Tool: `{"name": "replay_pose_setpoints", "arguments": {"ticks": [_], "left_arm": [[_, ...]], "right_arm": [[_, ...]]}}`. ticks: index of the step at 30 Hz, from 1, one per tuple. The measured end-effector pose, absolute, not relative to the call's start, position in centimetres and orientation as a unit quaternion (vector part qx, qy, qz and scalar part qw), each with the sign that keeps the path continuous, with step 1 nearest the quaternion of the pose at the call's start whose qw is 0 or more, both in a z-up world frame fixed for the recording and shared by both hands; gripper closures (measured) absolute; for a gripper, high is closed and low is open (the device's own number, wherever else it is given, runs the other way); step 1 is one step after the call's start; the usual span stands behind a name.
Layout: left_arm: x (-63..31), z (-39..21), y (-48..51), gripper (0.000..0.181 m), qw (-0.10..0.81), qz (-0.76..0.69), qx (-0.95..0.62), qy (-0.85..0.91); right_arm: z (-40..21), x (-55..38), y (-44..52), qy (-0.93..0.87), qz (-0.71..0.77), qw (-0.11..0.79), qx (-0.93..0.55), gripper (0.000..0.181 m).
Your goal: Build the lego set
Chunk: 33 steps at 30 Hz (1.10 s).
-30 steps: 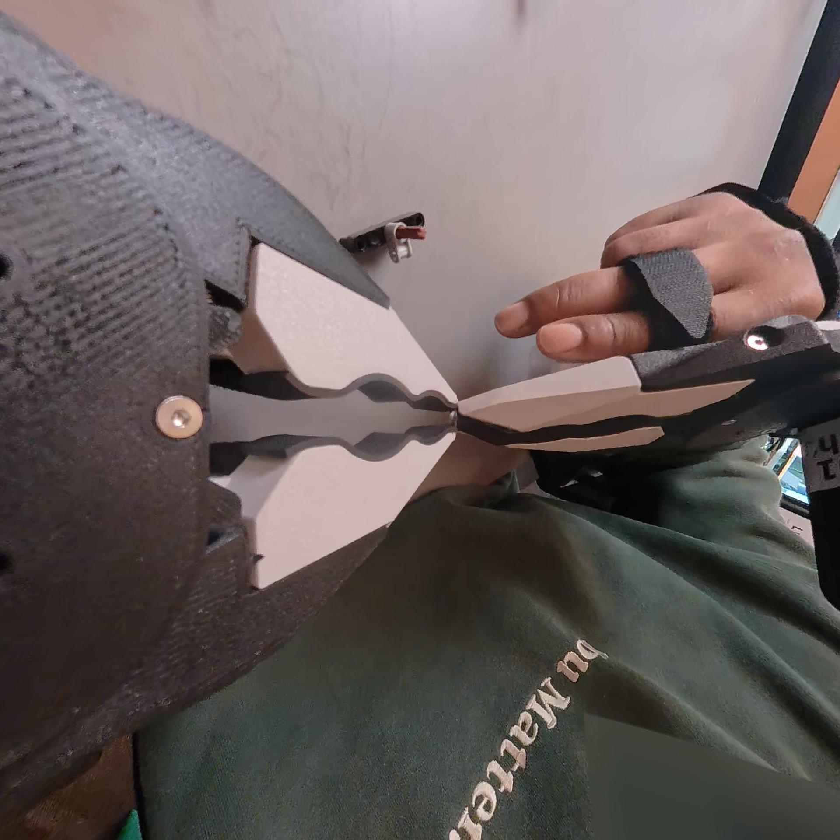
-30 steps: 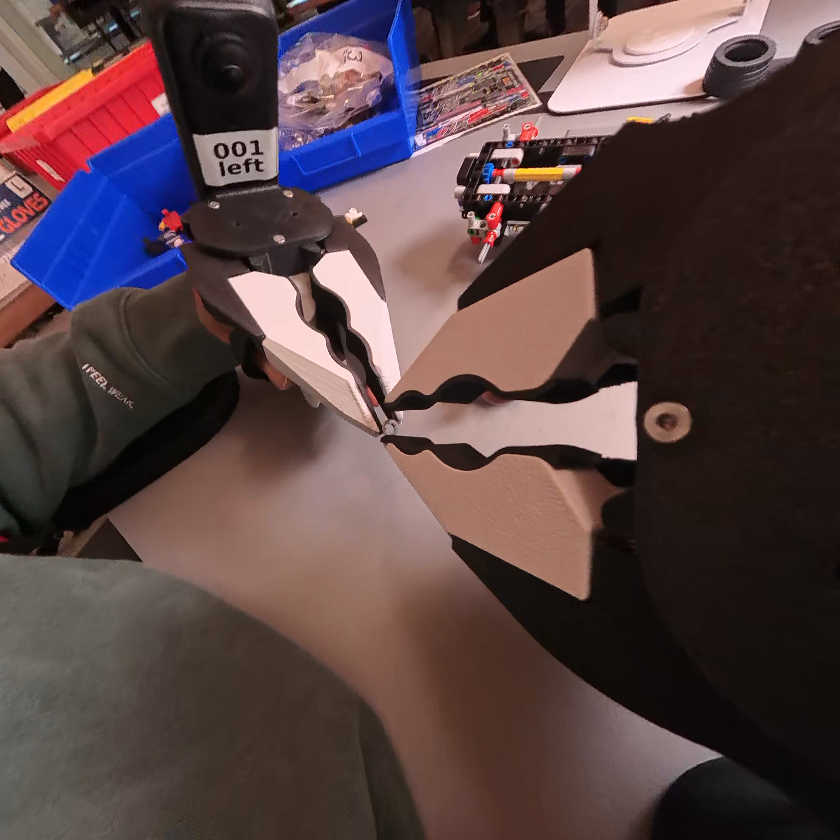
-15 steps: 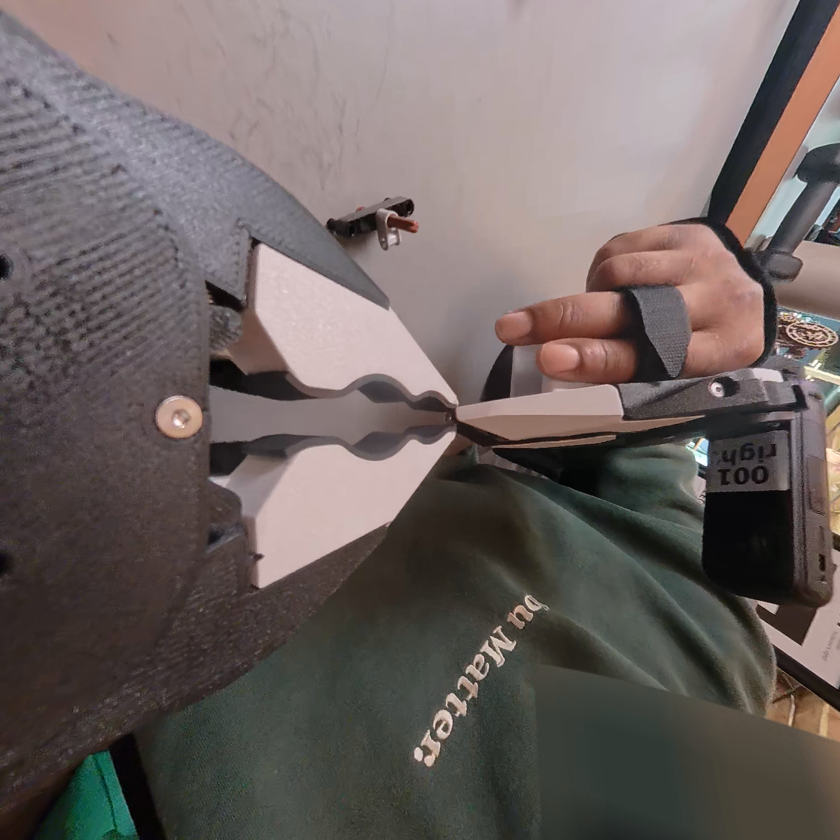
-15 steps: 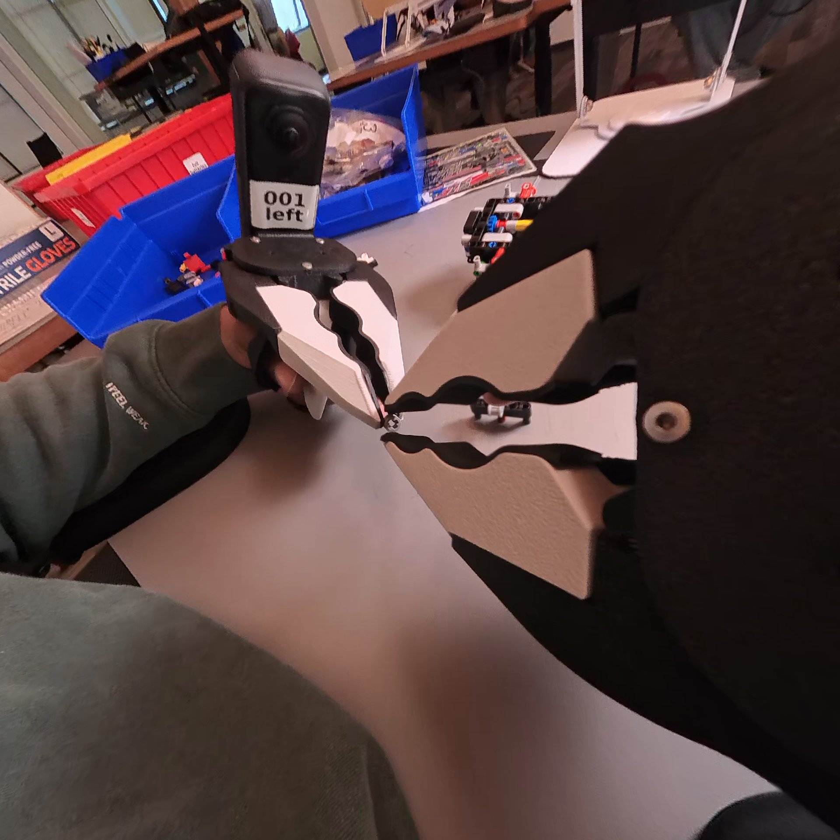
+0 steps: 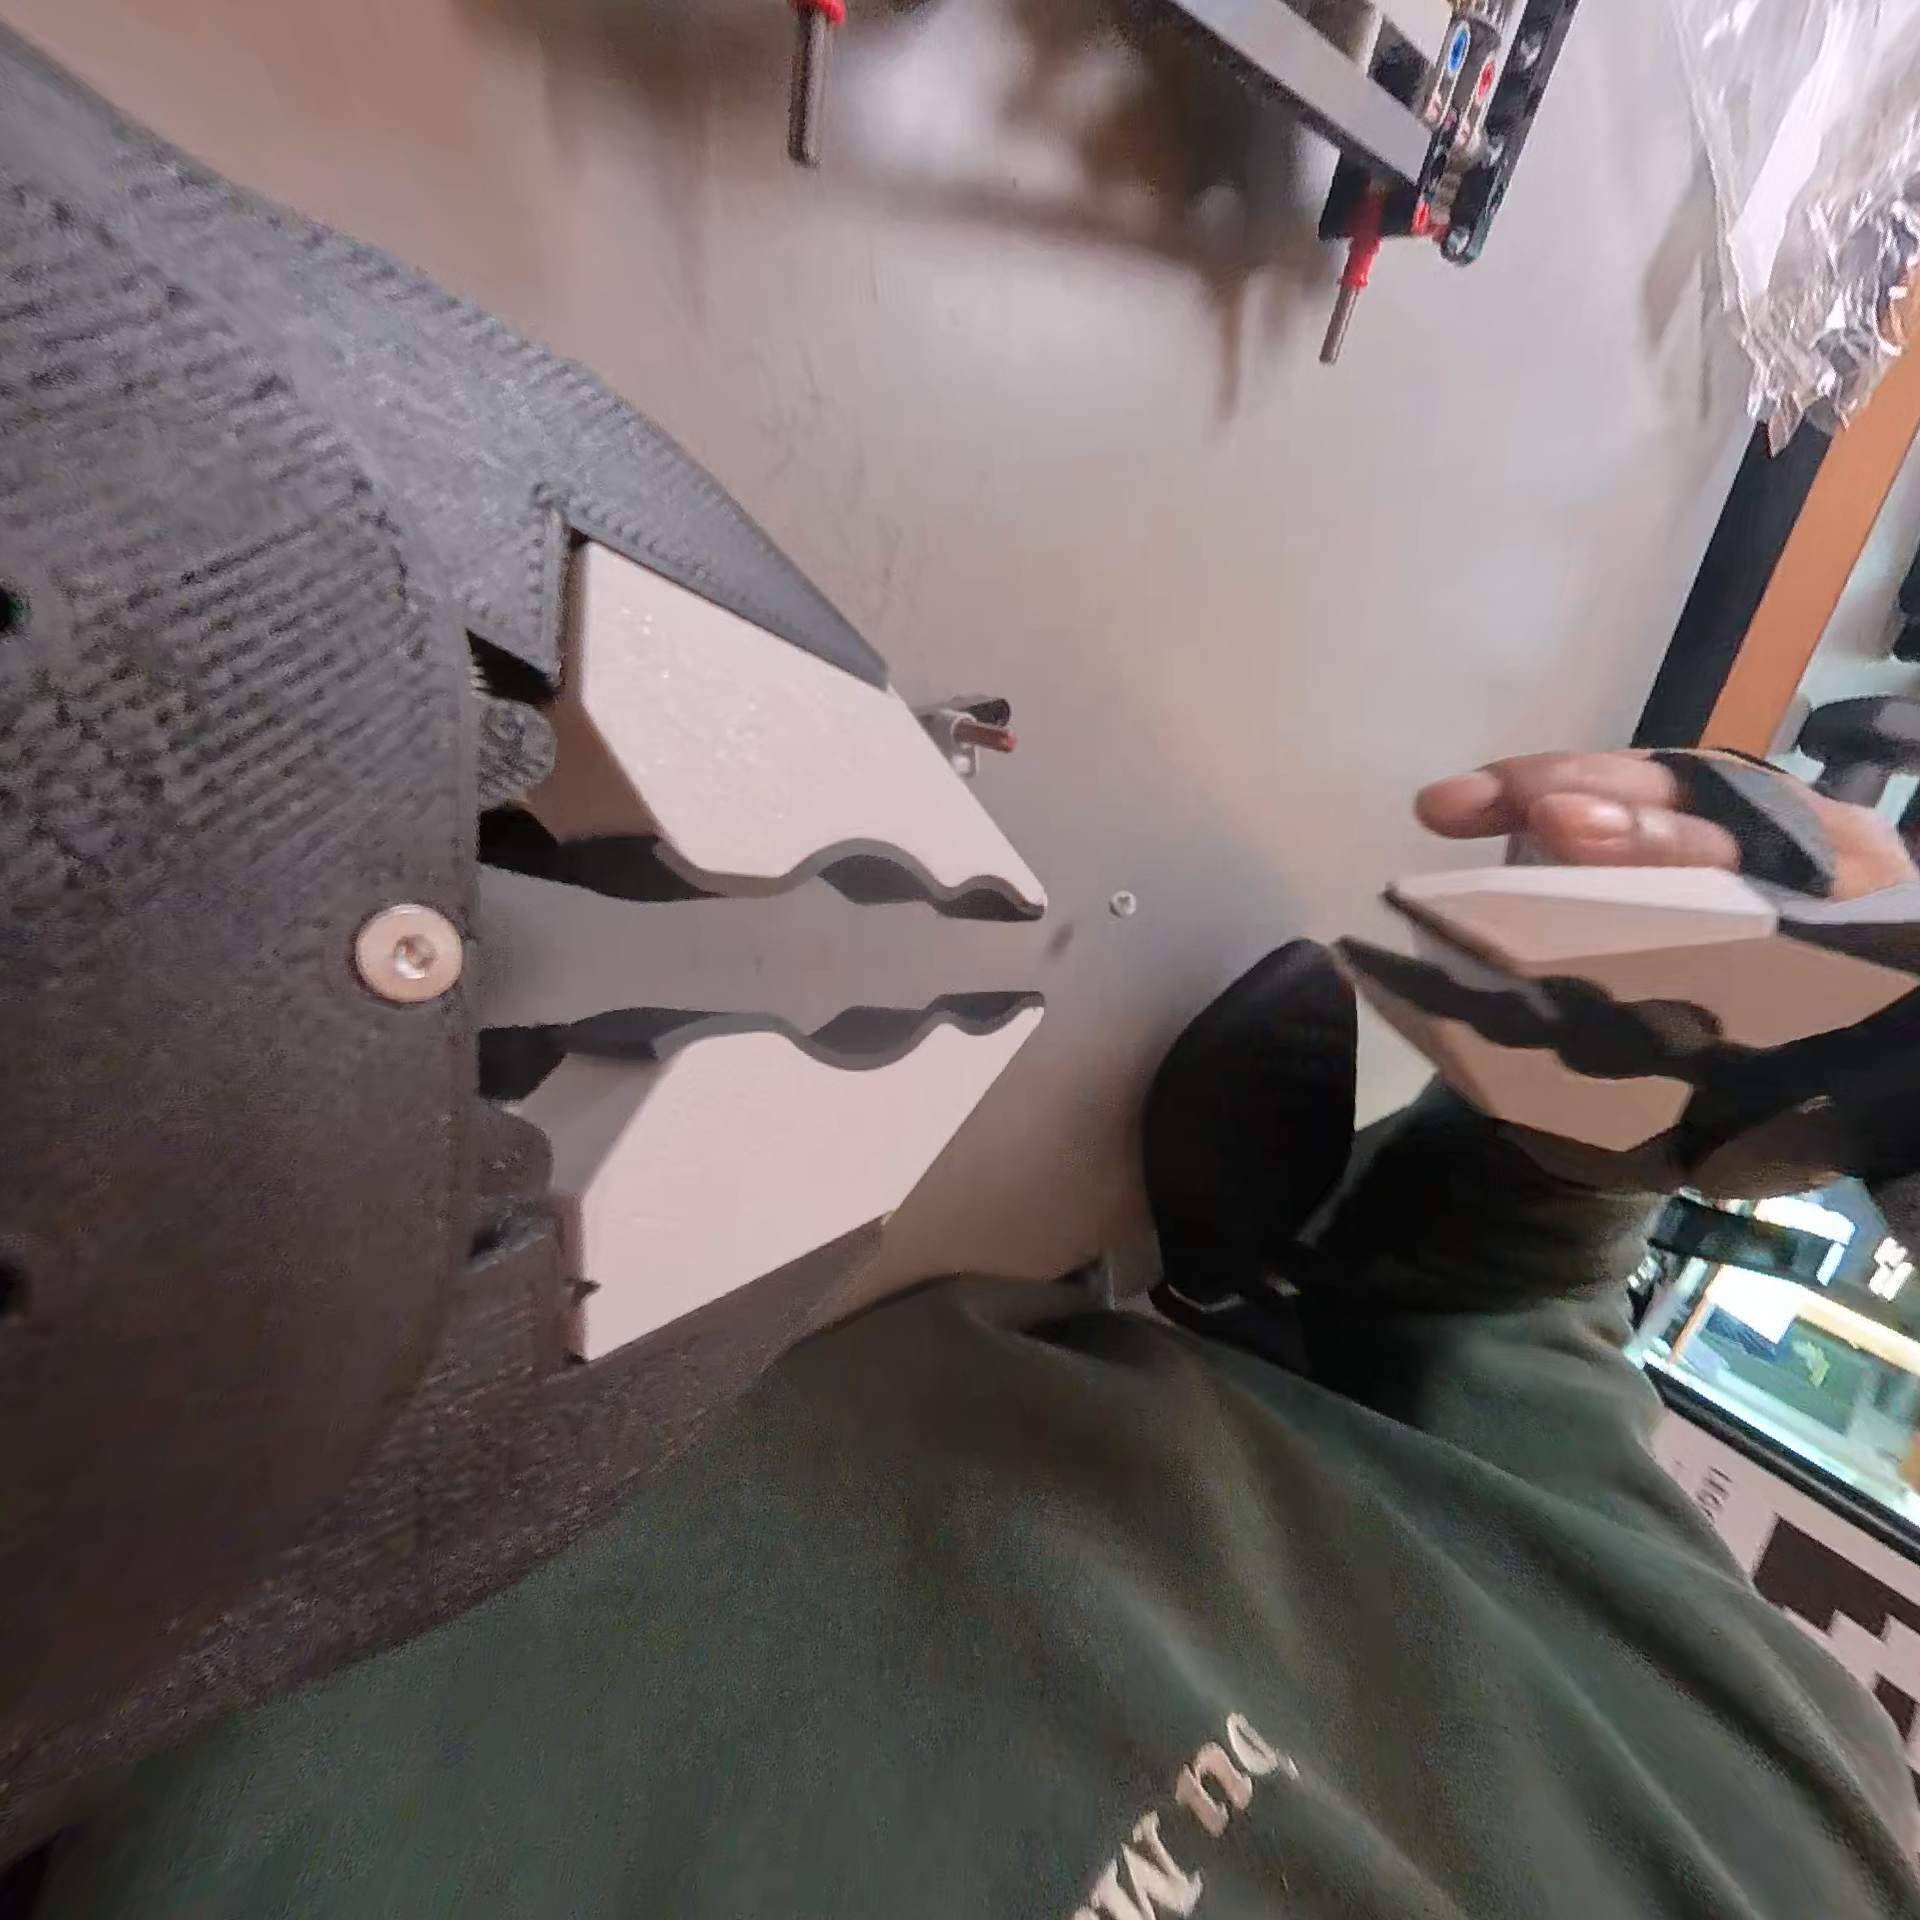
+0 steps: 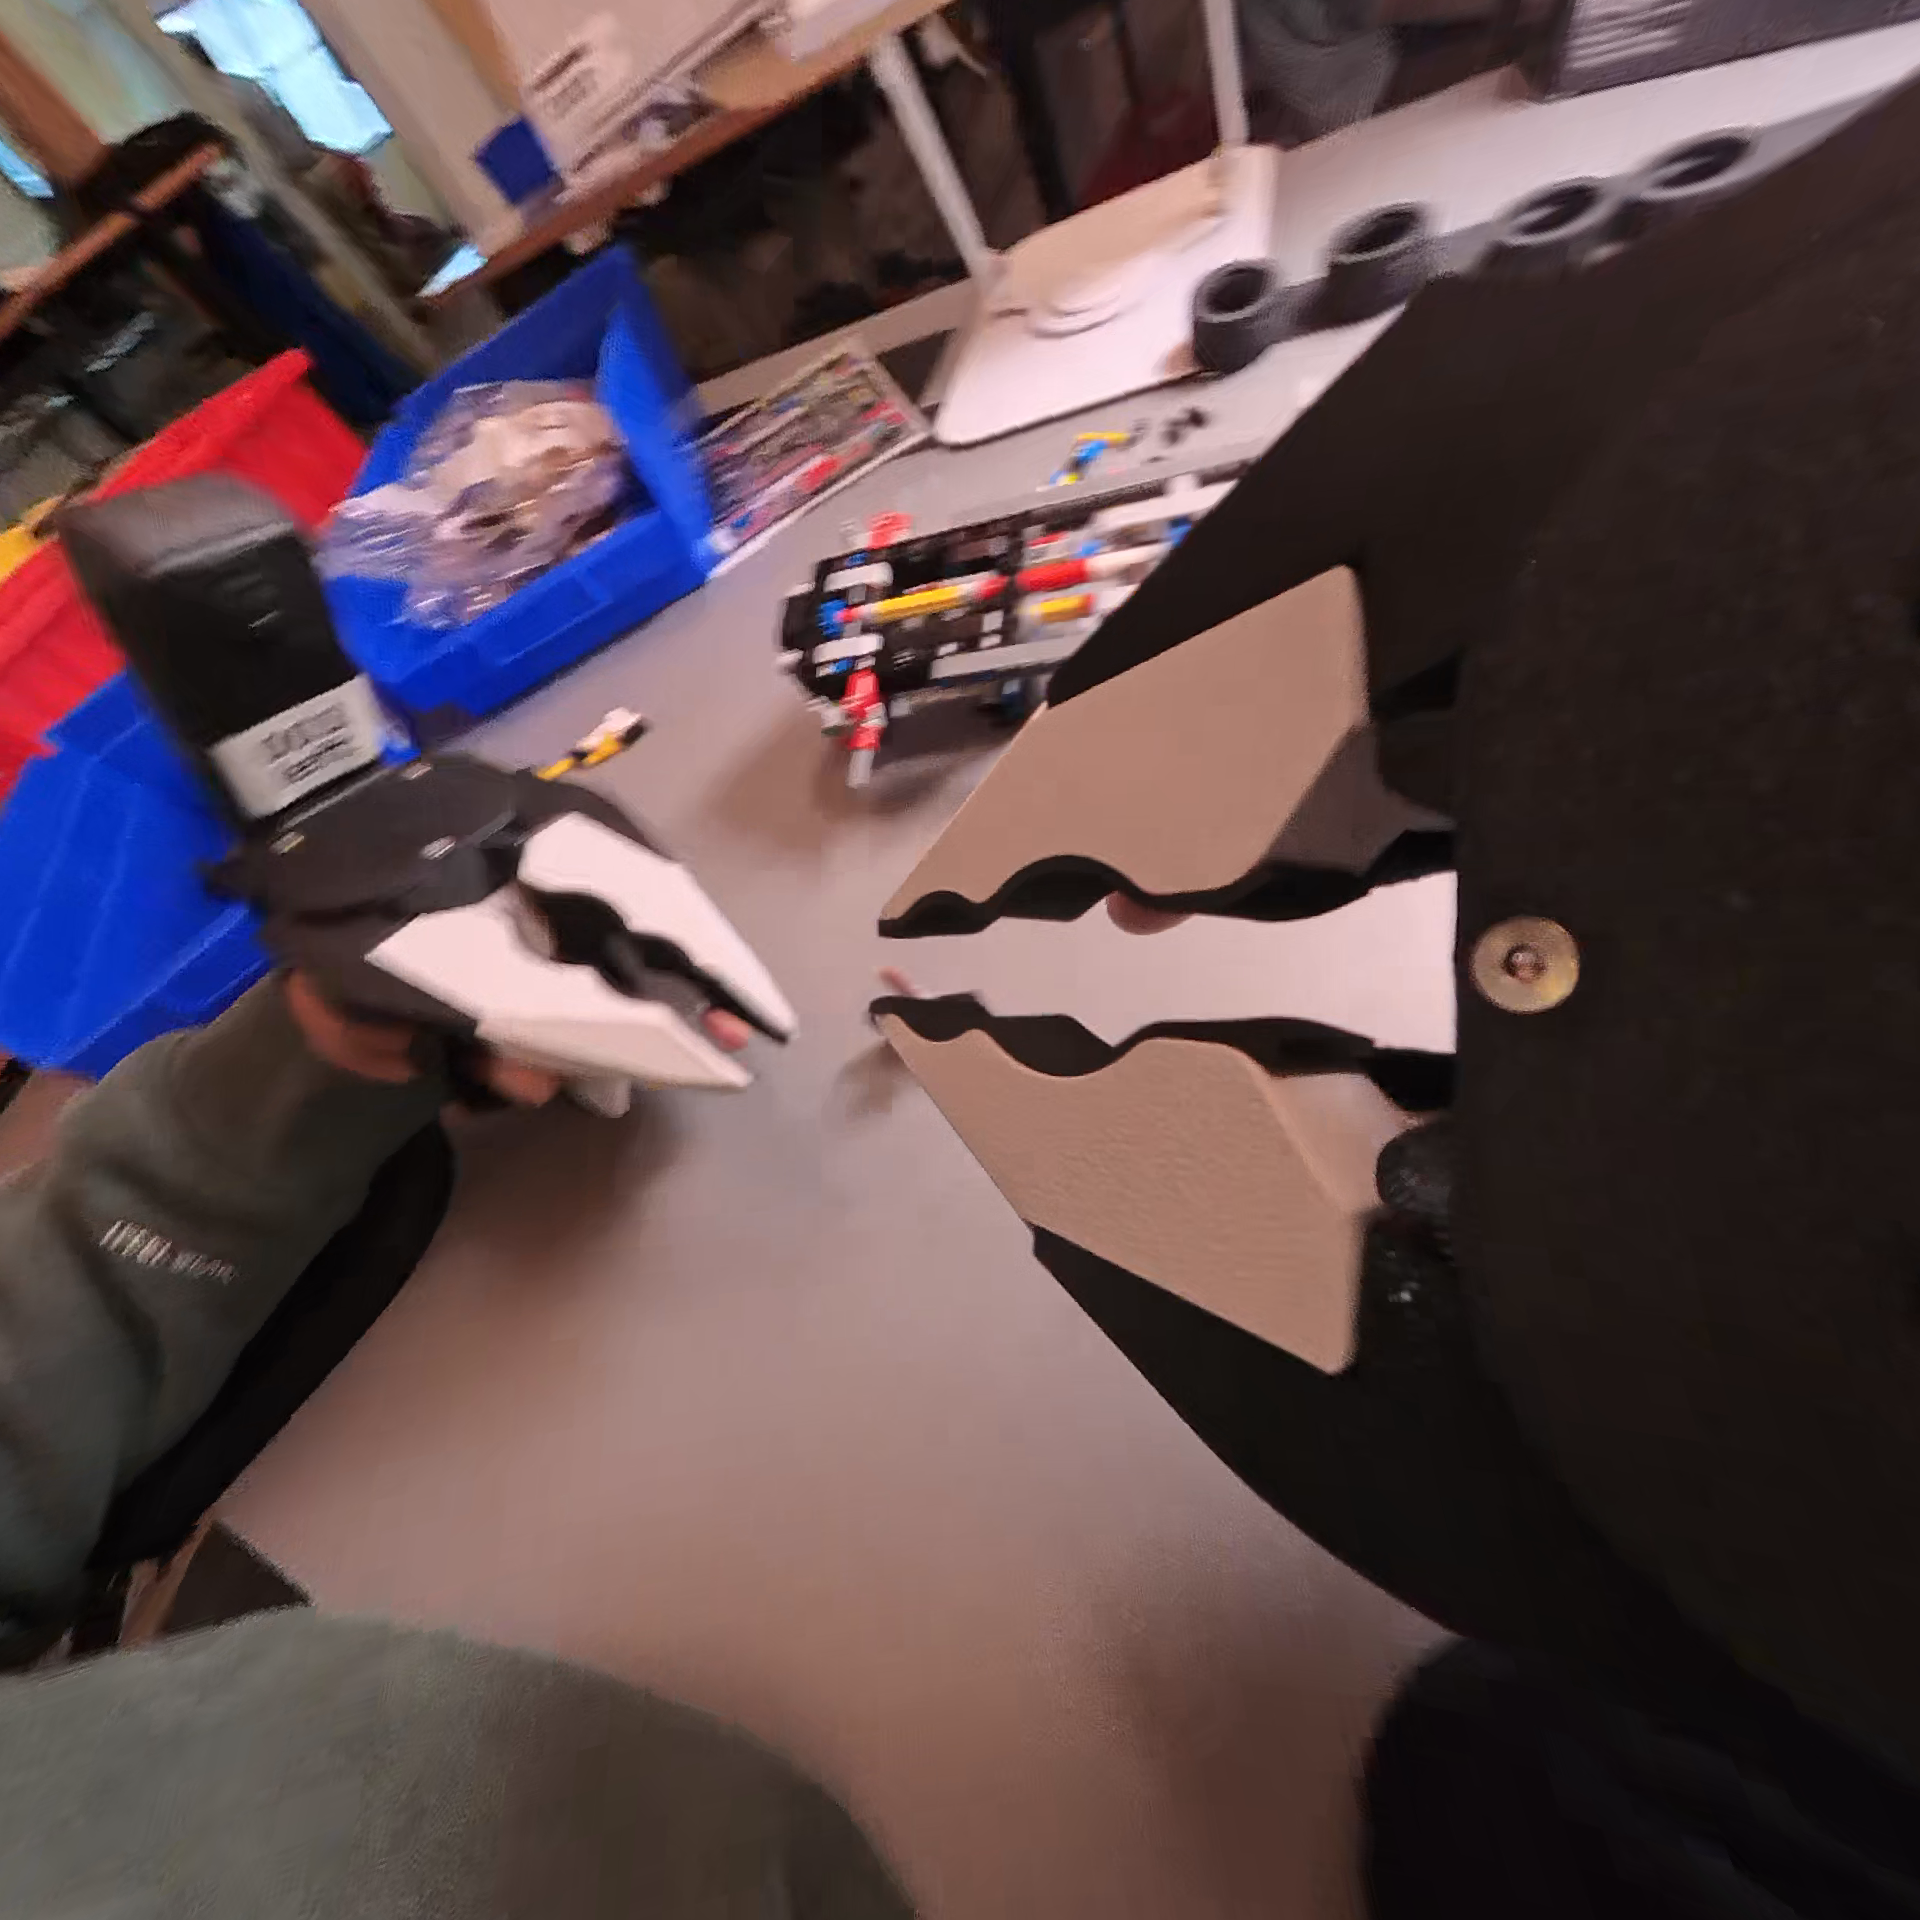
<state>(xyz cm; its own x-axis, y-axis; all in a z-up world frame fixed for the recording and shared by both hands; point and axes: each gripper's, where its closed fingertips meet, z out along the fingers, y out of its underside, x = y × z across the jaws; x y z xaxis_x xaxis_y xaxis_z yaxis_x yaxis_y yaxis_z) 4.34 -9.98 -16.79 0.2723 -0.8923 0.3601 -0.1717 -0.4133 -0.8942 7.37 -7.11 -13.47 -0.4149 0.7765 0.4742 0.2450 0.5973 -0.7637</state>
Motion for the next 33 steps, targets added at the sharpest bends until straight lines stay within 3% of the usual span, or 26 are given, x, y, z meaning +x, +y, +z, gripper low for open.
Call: {"name": "replay_pose_setpoints", "arguments": {"ticks": [5, 10, 15, 26, 33], "left_arm": [[3.8, -17.4, -8.9, 0.158, 0.417, -0.409, -0.718, 0.379], [3.0, -17.1, -7.8, 0.153, 0.452, -0.361, -0.725, 0.374], [1.8, -18.4, -7.1, 0.148, 0.458, -0.280, -0.744, 0.398], [0.0, -18.9, -6.9, 0.133, 0.469, -0.223, -0.753, 0.404], [-0.4, -19.4, -6.7, 0.133, 0.463, -0.207, -0.759, 0.408]], "right_arm": [[-13.4, 12.2, -2.0, -0.738, 0.321, 0.399, -0.439, 0.174], [-18.3, 14.3, -4.6, -0.768, 0.323, 0.288, -0.472, 0.174], [-21.4, 12.5, -7.8, -0.792, 0.326, 0.232, -0.462, 0.173], [-22.6, 8.8, -11.4, -0.839, 0.296, 0.183, -0.418, 0.173], [-23.0, 8.3, -11.1, -0.845, 0.274, 0.175, -0.425, 0.177]]}}
